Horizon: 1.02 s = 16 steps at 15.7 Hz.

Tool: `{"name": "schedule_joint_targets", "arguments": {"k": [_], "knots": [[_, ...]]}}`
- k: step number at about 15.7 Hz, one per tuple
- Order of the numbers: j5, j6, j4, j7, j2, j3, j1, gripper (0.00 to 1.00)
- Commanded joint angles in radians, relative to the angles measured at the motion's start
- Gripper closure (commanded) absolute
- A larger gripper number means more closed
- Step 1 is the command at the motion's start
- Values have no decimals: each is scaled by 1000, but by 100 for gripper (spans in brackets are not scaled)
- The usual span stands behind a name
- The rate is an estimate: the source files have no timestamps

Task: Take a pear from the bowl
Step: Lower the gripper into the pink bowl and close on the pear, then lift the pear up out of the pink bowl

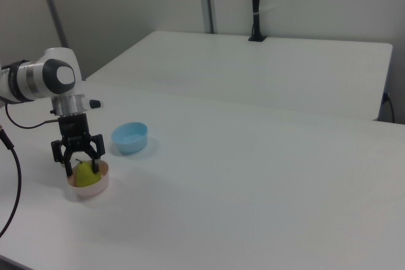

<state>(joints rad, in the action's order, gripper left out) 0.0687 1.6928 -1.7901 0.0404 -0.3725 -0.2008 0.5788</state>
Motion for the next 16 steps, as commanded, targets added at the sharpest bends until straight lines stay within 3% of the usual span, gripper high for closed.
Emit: {"name": "schedule_joint_targets", "arguments": {"k": [1,4,6,13,15,16], "knots": [[17,34,-32,13,4,8,0,29],[19,31,-32,18,9,15,-11,63],[17,22,-29,21,18,15,-19,74],[-13,-117,78,82,136,15,-97,76],[-52,-136,127,81,152,38,-192,76],[-52,-136,145,85,155,76,-265,76]]}}
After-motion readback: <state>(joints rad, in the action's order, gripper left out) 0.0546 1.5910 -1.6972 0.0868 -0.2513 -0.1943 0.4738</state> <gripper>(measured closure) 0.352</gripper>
